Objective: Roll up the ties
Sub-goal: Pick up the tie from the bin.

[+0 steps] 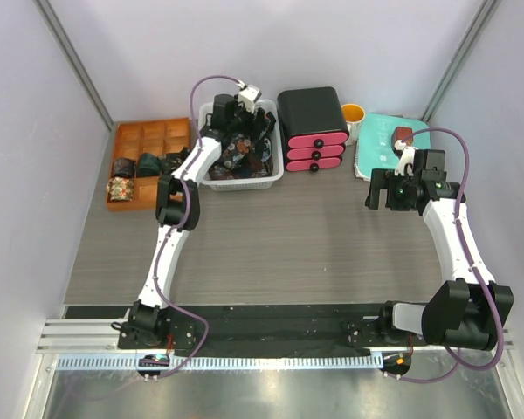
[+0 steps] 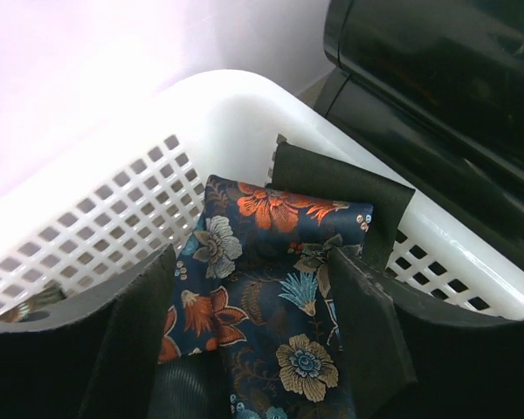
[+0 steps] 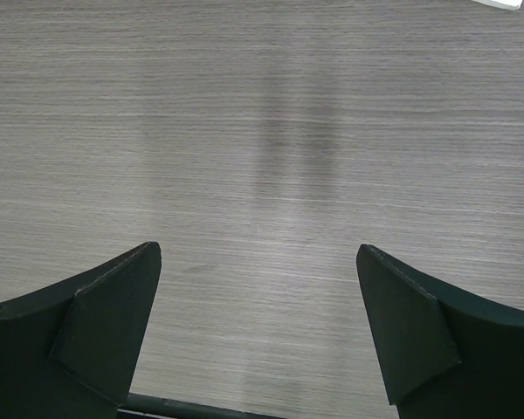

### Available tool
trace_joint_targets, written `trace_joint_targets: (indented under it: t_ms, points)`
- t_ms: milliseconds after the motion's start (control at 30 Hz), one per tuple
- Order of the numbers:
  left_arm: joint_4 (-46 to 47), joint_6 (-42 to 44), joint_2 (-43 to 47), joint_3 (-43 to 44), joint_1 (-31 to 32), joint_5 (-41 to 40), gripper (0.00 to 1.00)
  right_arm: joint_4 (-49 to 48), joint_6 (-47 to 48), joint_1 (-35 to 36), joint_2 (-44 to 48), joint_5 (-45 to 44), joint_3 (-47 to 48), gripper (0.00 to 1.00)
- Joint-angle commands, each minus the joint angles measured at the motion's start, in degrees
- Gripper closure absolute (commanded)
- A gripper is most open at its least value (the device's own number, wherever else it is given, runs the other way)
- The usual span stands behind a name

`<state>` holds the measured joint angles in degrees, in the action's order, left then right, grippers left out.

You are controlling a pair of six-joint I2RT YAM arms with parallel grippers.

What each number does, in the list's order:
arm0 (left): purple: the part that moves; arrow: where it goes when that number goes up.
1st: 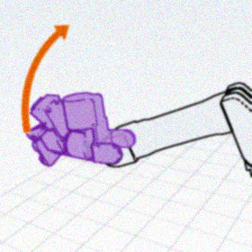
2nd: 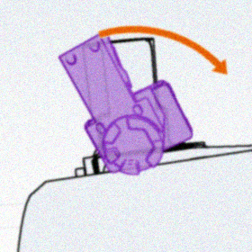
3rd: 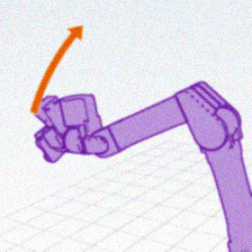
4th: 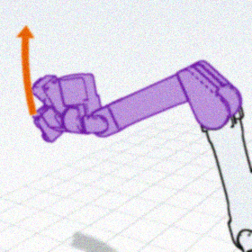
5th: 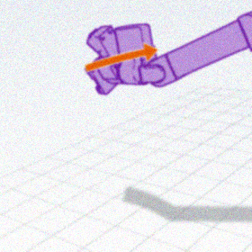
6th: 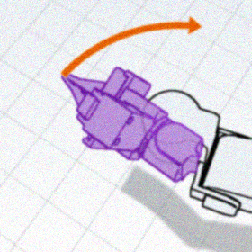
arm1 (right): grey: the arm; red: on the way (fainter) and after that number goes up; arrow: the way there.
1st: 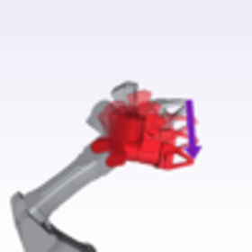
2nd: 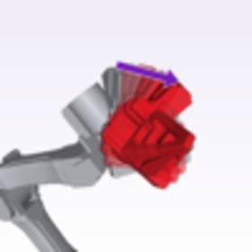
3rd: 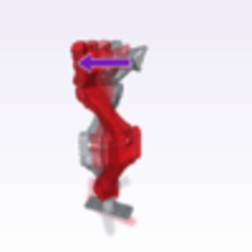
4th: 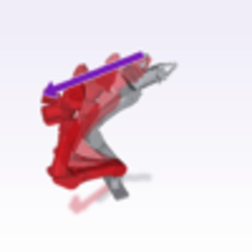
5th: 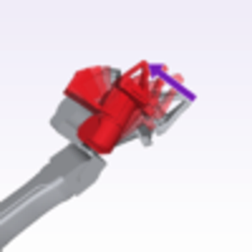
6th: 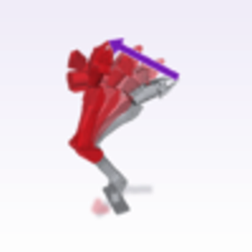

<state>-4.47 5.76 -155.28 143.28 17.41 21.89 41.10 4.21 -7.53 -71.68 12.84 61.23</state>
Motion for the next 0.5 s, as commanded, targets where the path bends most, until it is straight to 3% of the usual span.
trace_joint_targets:
  t_ms: [0, 67, 100, 200, 467]
  points:
    - [2.8, 2.41, -0.81, 3.32, 0.7, -0.18, 0.39, -0.32, 0.63, -0.2, 0.49, -0.97, 2.66, 0.0]
    - [2.54, 2.33, -0.46, 3.32, 0.78, 0.17, 0.52, -0.23, 0.71, -0.29, 0.66, -1.15, 2.66, 0.0]
    - [2.45, 2.41, -0.11, 3.14, 0.78, 0.34, 0.7, -0.06, 0.8, -0.29, 0.75, -1.06, 2.66, 0.0]
    - [6.29, 1.45, 3.83, -0.1, 0.7, -0.17, 1.0, -0.06, 0.71, -0.29, 0.75, -0.98, 2.93, 0.0]
    - [5.88, -3.12, 21.31, -7.73, -0.97, 4.29, 1.0, -1.46, 0.36, -0.29, 2.24, 3.76, 3.98, 0.0]
